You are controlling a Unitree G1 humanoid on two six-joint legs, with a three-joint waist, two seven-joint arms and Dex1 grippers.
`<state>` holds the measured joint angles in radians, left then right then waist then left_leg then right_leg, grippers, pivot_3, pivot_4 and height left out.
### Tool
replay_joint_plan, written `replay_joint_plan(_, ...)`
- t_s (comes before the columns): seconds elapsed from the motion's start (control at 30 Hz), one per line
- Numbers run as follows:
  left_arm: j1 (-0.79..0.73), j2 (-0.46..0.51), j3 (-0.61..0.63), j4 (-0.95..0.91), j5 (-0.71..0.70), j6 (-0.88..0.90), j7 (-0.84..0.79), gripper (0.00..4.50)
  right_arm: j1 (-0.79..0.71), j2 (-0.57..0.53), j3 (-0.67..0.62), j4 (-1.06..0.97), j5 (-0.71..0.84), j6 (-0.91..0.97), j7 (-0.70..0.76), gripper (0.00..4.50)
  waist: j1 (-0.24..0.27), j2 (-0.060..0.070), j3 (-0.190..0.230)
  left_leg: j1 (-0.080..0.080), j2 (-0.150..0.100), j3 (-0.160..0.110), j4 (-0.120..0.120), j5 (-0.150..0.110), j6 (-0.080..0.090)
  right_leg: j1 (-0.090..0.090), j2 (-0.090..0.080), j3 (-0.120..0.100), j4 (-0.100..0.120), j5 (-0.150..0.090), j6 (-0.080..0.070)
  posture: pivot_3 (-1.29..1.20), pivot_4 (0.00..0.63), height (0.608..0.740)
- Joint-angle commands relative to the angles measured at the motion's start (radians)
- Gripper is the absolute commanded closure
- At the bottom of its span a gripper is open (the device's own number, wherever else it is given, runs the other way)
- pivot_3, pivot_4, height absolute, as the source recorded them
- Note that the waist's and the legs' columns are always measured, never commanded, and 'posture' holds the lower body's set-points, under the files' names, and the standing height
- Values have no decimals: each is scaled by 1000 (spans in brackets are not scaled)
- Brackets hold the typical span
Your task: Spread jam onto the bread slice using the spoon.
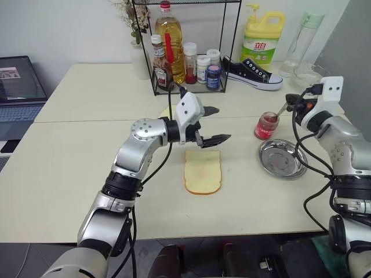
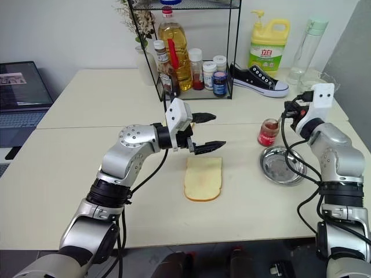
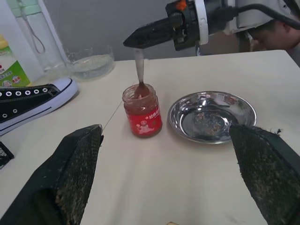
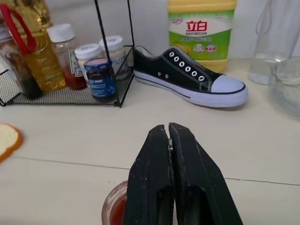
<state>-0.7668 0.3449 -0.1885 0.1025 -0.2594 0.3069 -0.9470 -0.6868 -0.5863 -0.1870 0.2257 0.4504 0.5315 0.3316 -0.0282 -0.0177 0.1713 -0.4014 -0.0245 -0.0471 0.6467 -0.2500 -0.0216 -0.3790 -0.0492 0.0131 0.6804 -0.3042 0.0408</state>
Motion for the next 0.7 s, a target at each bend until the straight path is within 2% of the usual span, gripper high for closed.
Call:
replay_joint_plan(0.03,-4,9,14,-46,-2,-2,6,0,-28,5,-3,7,-37,-39,19,4450,0,0,0,0,0,0,0,0,0,0,0,0,0,0,0,0,150,740)
replay_joint_plan(0.37,9,13,16,-67,3,3,19,0,-61,85,-119,4,51,61,-25,4450,0,0,0,0,0,0,0,0,0,0,-2,0,0,0,0,0,150,740)
replay_joint_plan(0.7,16,20,9,-72,-2,0,13,0,-62,107,-199,-24,100,137,-77,4450,0,0,0,0,0,0,0,0,0,0,-3,0,0,0,0,0,150,740)
